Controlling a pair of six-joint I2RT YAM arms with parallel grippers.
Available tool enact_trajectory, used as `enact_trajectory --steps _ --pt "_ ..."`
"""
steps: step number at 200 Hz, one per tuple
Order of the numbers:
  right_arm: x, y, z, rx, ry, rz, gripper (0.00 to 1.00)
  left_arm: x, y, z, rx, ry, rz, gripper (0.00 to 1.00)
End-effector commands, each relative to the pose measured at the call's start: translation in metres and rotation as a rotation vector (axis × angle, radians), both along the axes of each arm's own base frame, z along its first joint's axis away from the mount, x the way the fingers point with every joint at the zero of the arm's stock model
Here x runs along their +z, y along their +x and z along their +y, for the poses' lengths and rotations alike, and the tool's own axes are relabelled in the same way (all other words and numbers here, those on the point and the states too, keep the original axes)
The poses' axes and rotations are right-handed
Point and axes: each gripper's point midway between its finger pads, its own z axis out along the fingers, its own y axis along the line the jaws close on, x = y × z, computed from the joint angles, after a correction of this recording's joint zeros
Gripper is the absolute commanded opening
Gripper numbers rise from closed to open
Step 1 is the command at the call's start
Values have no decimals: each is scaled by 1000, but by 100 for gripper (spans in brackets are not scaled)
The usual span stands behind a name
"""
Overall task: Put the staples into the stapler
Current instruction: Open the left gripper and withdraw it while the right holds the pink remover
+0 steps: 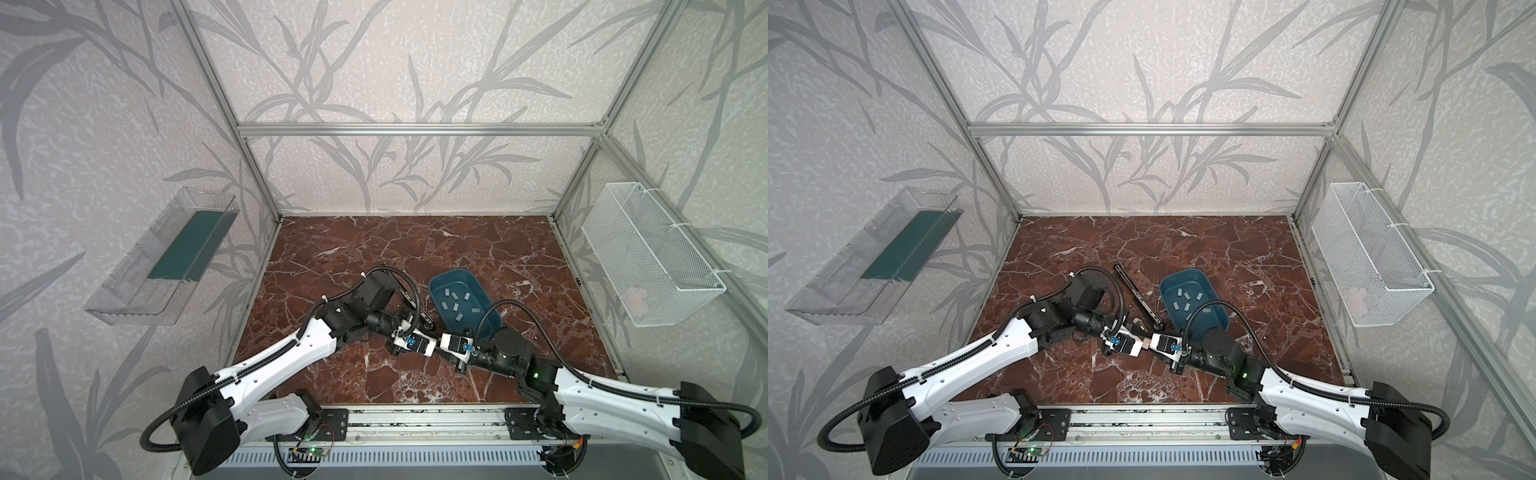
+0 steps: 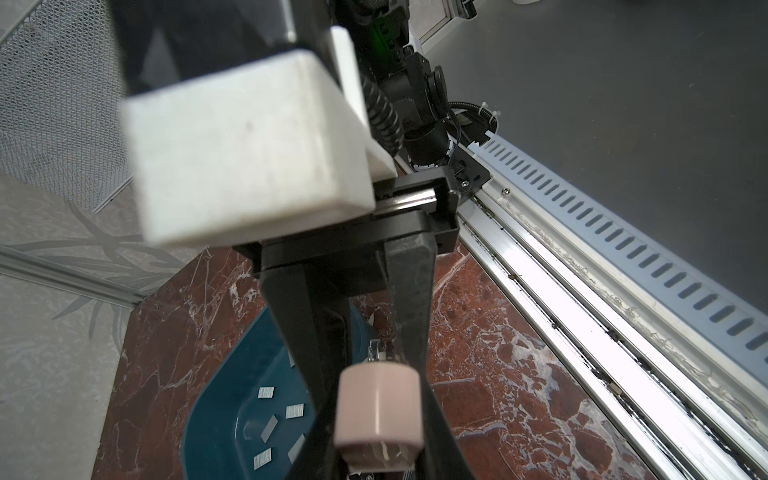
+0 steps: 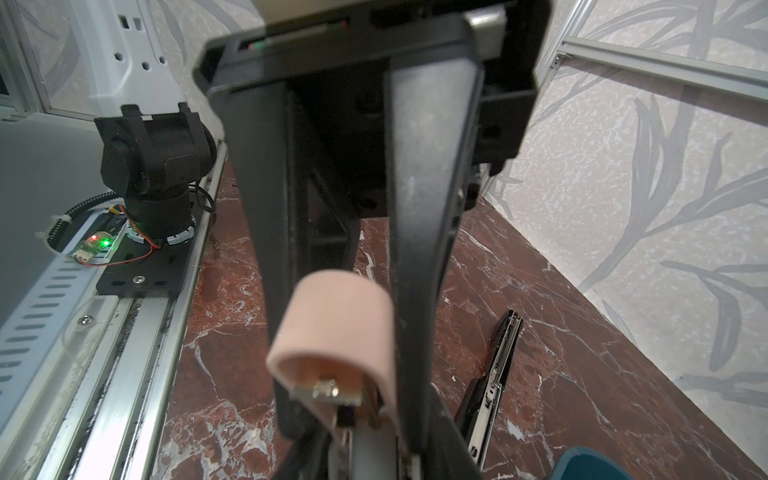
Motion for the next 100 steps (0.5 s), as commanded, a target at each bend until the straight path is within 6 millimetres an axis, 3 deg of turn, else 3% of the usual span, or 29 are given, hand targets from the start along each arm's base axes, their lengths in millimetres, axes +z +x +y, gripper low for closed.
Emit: enact_trajectory --steps 1,9,25,34,63,91,100 --pt "14 4 0 -31 68 28 23 13 3 -2 14 -67 -69 0" --pt "16 7 -1 -49 75 47 23 16 4 -2 39 -77 -58 0" --pt "19 14 -2 -95 69 101 19 24 11 -2 94 -116 -78 33" --pt "21 18 -3 -121 70 140 15 32 19 -1 158 -158 -93 40" --pt "24 28 -6 -204 91 268 13 80 56 17 378 -376 -121 47" --pt "19 35 -4 -267 51 406 8 121 102 57 619 -603 -218 48" --pt "15 28 3 -265 31 450 8 131 120 73 729 -666 -271 47"
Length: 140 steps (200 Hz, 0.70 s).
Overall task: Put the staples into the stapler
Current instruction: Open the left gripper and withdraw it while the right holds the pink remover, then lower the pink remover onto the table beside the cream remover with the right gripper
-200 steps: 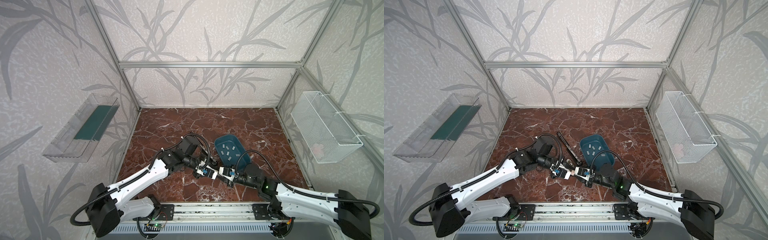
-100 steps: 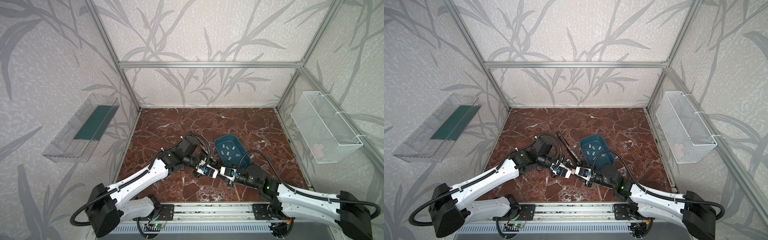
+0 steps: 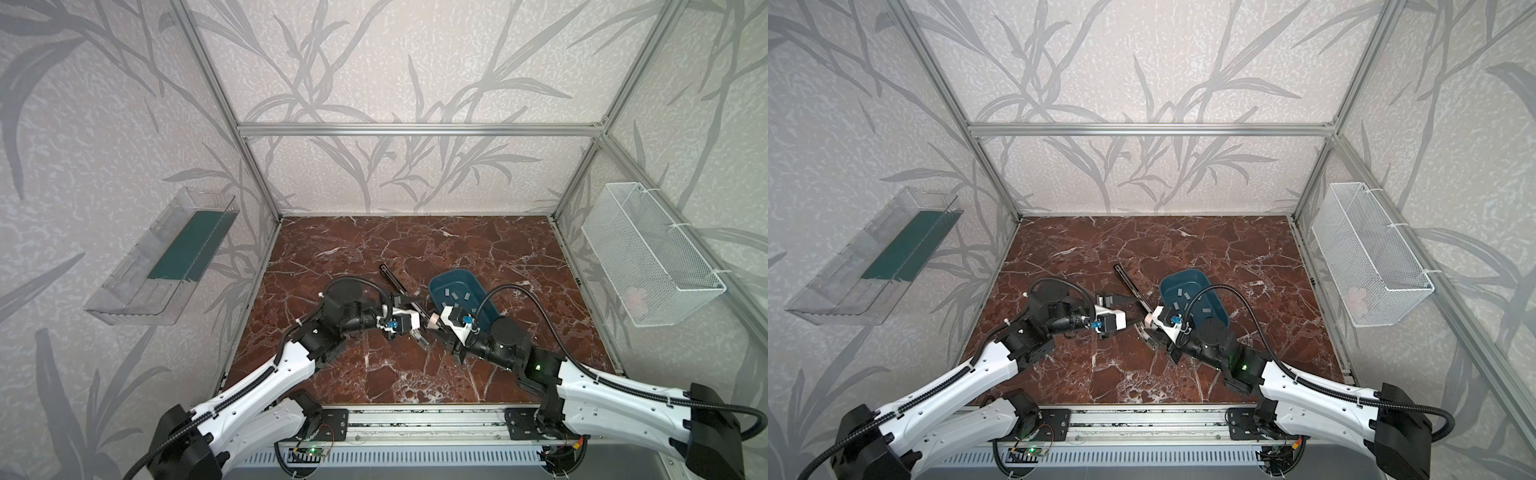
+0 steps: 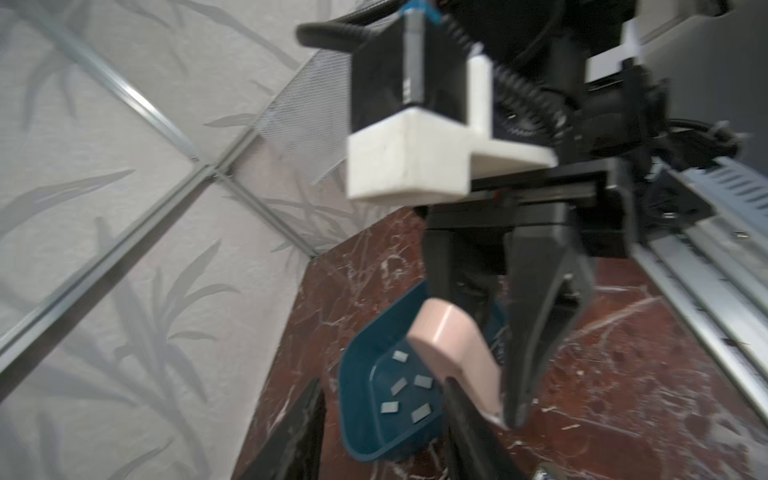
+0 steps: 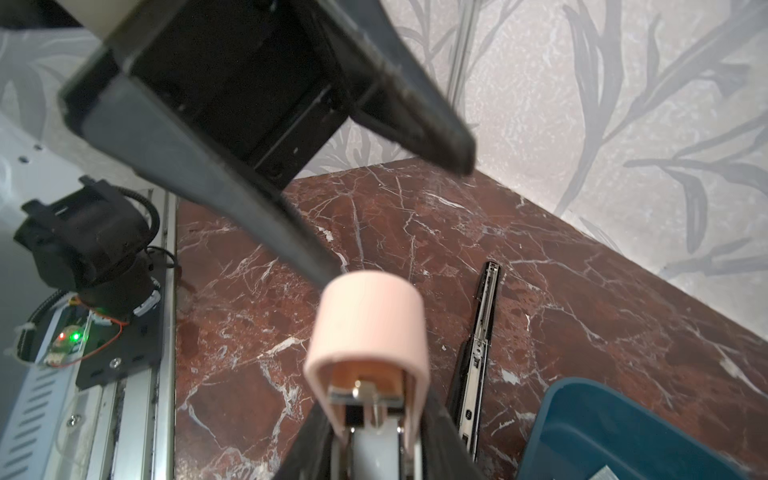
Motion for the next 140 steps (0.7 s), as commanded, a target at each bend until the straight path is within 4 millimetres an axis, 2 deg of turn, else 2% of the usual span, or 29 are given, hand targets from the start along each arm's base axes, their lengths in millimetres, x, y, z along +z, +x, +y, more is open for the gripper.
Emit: enact_trajectory --steps 1,26,47,64,87,112,140 --pt "-11 -1 5 -58 -24 178 8 67 46 39 287 -293 -153 47" --pt "-30 -8 22 -64 -109 268 7 69 88 80 576 -302 -252 44" --pt "-50 -18 43 -33 -197 363 4 53 106 91 672 -172 -267 39" --pt "-71 -22 58 -31 -237 426 4 44 110 93 686 -104 -266 39" --pt "-105 -23 72 -46 -364 442 3 47 109 94 687 -133 -285 39" --pt "-132 -17 77 -79 -502 448 2 44 104 91 661 -115 -284 38" --pt "-152 -5 77 -123 -581 415 1 42 105 89 652 -101 -281 36"
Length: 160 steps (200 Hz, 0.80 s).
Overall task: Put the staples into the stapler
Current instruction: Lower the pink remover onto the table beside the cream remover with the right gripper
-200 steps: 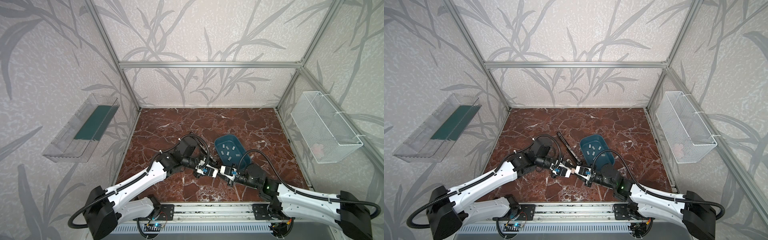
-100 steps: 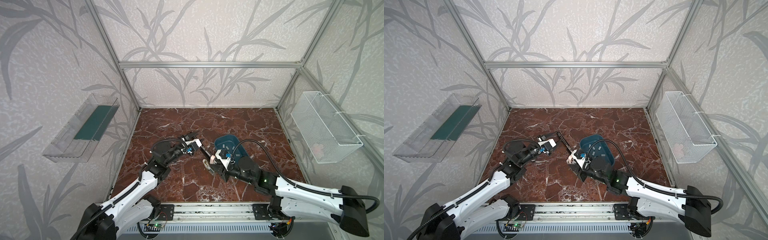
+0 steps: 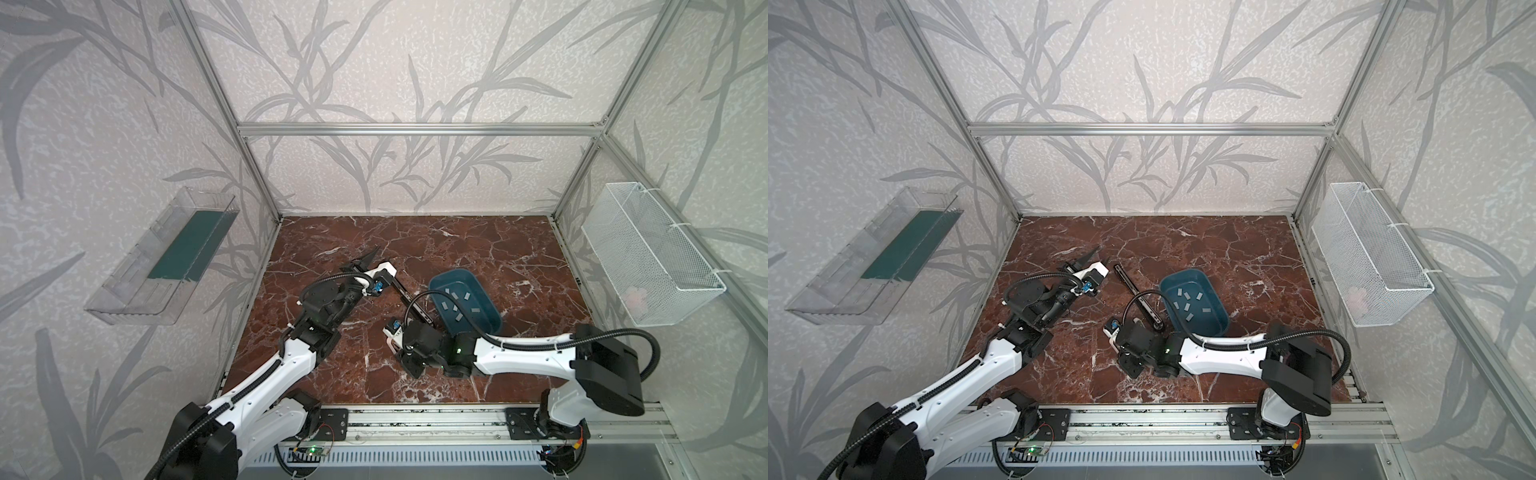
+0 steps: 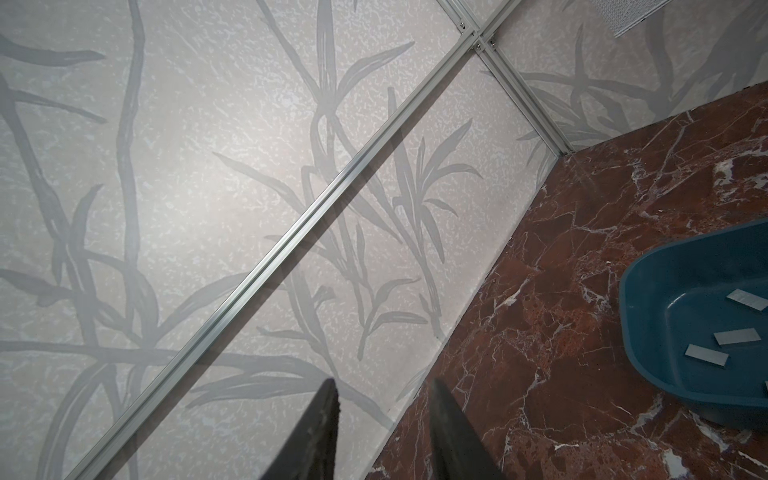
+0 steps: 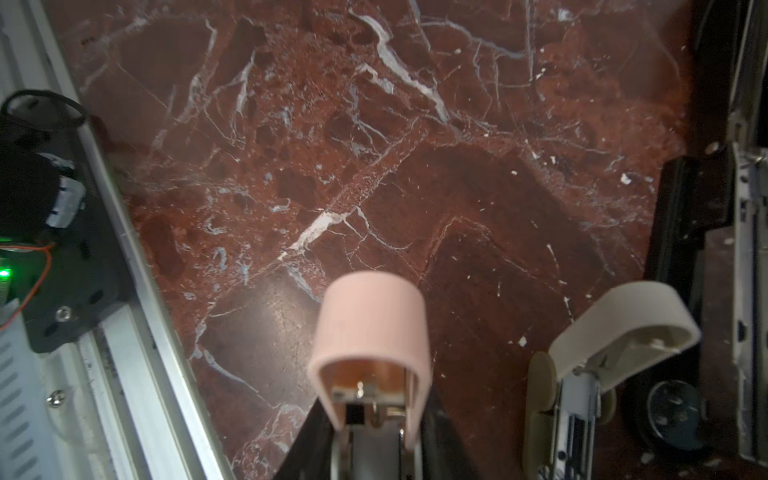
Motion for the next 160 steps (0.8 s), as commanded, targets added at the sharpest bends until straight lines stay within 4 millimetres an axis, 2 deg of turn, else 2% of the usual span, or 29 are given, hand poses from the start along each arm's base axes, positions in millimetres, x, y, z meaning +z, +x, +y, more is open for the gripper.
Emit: enact_trajectory --steps 1,30,33,46,86,125,160 --pt "-9 11 -5 -35 -90 -47 1 11 -1 2 5 5 -34 36" --pt "-17 28 -8 -88 -125 -66 0 8 -3 -1 -15 26 -22 34" --pt "-27 28 -10 -90 -147 -53 0 8 -3 -2 -18 26 -23 34" --pt "-34 30 -7 -93 -141 -11 0 8 -3 -2 -22 27 -24 33" --pt "-45 29 -6 -115 -160 34 0 3 -5 -6 -44 52 -10 30" --pt "-49 46 -13 -194 -101 95 0 0 -6 -10 -64 69 -13 29" --pt "-51 47 -11 -198 -69 129 9 -2 -6 -11 -72 76 -9 29"
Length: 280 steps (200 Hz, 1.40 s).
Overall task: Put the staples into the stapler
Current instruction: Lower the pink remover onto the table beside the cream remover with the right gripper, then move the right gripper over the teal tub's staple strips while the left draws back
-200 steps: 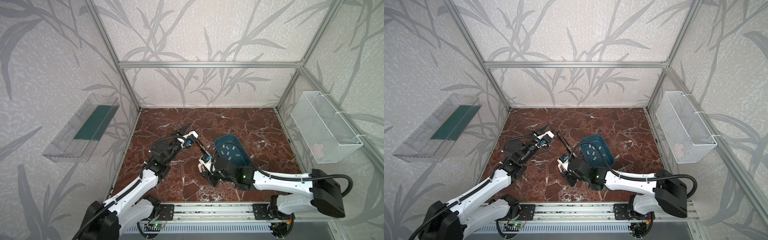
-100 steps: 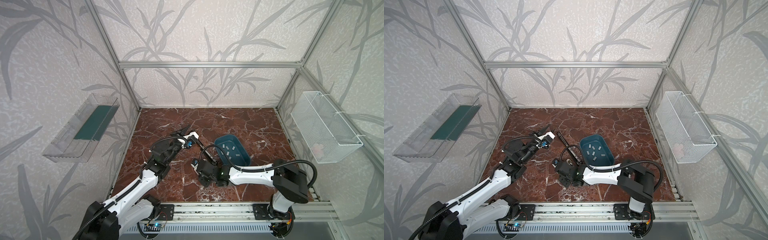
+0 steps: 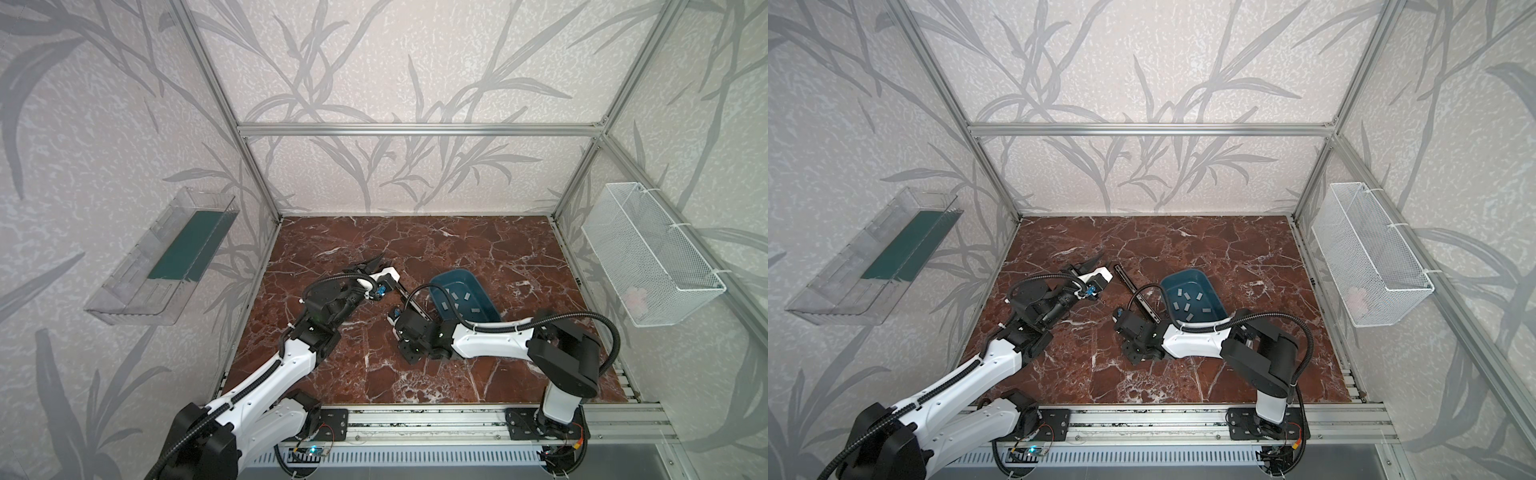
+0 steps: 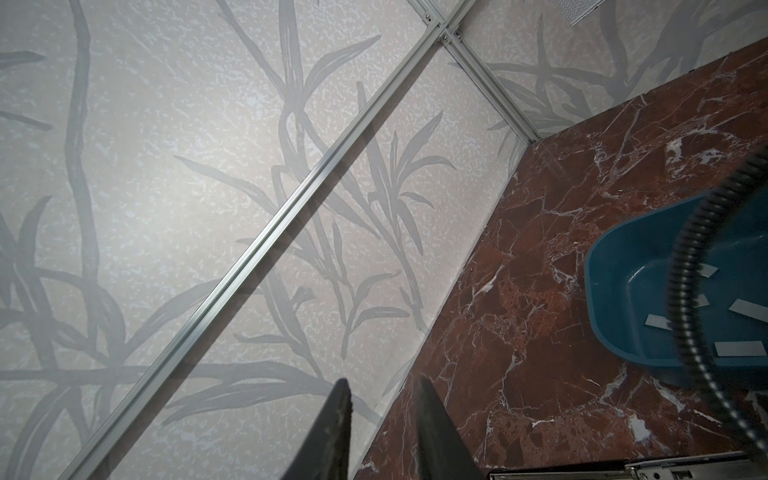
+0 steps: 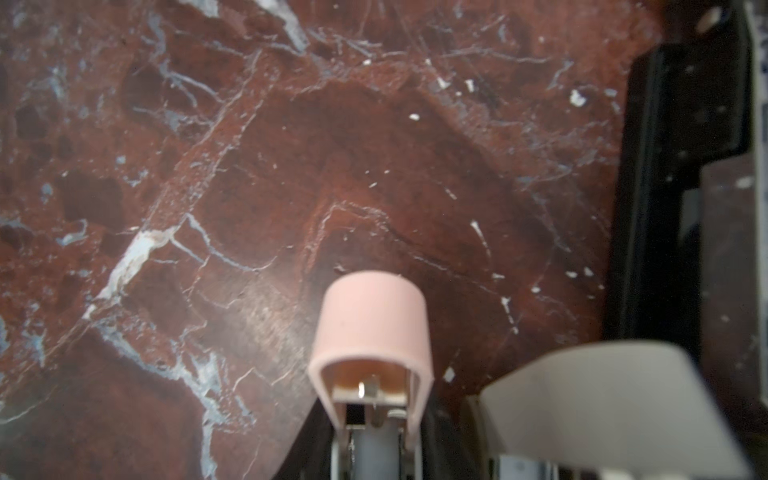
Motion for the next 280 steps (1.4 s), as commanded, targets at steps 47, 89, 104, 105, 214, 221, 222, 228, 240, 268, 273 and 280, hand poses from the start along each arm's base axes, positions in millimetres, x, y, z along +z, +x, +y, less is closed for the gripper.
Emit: enact_trajectory --steps 47,89,104,105,214,221,222,228,240,268,273,280 --pt "-7 -3 6 -14 39 56 27 13 -1 -3 -21 7 -36 29" --pt "-2 -6 5 -11 48 60 39 14 -2 -4 -27 4 -39 30" --pt "-1 -9 5 -4 44 59 45 14 -2 -4 -29 4 -38 30" --pt "-1 -9 5 -4 44 59 46 14 -2 -4 -28 3 -38 30" --pt "71 -27 6 87 279 -19 59 76 32 41 164 -608 148 63" --pt "81 -29 5 96 309 -35 60 91 24 42 130 -665 147 99" --pt "85 -29 4 101 322 -43 61 93 23 43 129 -673 148 99" --pt "96 -30 2 107 358 -69 63 106 19 48 121 -745 178 99" --pt "119 -28 -5 87 437 -129 68 132 19 68 193 -938 279 99" --pt "177 -13 -45 -104 608 -277 99 135 18 72 266 -1153 595 99" --pt "185 -12 -53 -125 634 -295 99 130 15 66 235 -1149 627 99" --pt "196 -12 -65 -148 672 -306 99 119 10 60 191 -1155 663 99"
